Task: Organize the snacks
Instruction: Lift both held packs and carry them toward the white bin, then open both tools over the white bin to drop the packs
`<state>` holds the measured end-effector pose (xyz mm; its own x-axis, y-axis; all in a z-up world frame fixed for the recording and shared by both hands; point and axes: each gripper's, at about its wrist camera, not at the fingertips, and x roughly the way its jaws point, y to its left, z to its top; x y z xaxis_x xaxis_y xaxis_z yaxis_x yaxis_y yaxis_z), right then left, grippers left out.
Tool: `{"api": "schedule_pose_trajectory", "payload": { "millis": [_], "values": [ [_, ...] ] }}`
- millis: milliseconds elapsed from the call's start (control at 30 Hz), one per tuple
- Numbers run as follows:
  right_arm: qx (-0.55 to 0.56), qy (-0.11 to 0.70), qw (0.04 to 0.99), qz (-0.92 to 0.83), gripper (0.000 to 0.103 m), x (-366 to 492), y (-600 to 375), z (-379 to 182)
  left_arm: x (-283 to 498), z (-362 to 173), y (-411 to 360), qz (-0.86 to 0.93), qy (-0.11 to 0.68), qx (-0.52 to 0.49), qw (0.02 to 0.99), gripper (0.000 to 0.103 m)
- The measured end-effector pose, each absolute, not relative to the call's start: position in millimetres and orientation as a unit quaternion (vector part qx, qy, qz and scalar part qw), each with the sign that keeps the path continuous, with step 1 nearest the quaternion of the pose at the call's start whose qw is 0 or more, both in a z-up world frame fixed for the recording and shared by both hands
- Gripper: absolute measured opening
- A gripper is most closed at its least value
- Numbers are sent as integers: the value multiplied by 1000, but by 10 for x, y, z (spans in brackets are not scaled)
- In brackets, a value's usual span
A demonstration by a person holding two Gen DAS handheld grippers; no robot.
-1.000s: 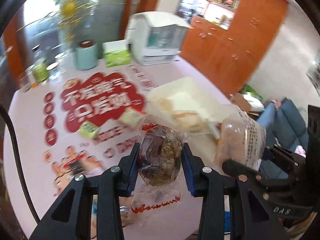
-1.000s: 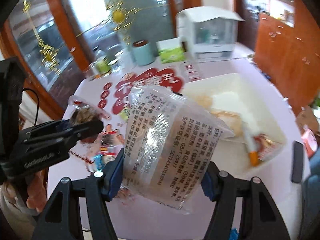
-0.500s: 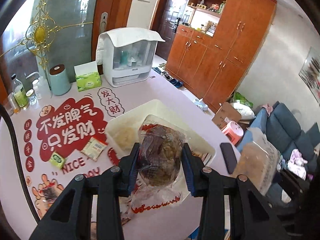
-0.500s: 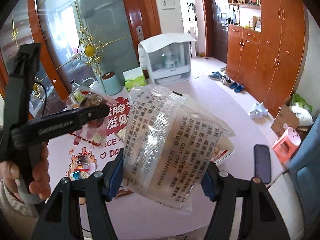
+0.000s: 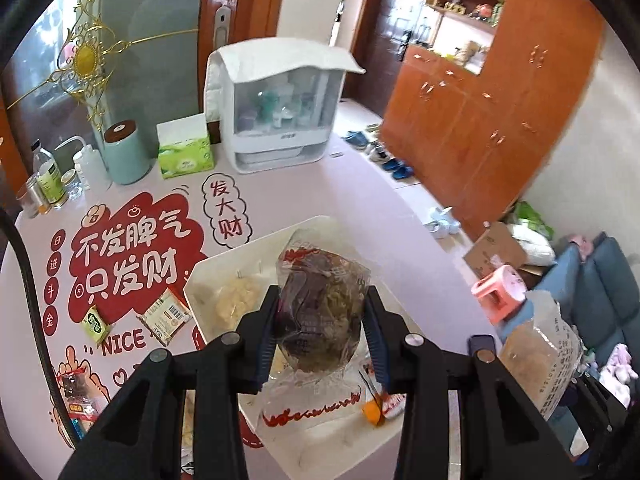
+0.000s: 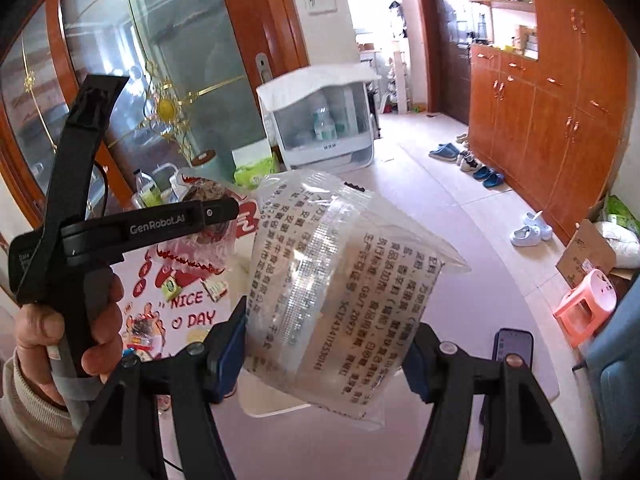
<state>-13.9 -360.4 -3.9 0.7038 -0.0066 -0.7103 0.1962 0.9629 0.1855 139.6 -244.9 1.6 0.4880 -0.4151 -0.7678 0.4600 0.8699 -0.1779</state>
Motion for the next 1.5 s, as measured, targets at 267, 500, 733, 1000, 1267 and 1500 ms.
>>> {"api": "schedule_pose_trajectory", "payload": {
  "millis": [267,500,733,1000,1267,1500],
  "values": [
    [117,424,898,0,68,287,-3668,-381,1625,-191,-2629,-203,452,49,867,38],
    [128,458,879,35,79,554,-3659,-620,1646,-173,-2621,-187,431,52,881,97],
    [139,441,885,52,90,604,-3678,-622,1557,-163,-2420,-157,425,47,890,98],
    [132,452,880,66,91,580,-3600,-645,1254,-197,-2159,-126,419,48,898,98],
    [113,464,876,69,91,505,-3459,-676,967,-290,-1652,-93,432,34,897,98],
    [102,472,872,77,91,435,-3226,-716,708,-357,-935,-37,438,22,898,98]
  ]
}}
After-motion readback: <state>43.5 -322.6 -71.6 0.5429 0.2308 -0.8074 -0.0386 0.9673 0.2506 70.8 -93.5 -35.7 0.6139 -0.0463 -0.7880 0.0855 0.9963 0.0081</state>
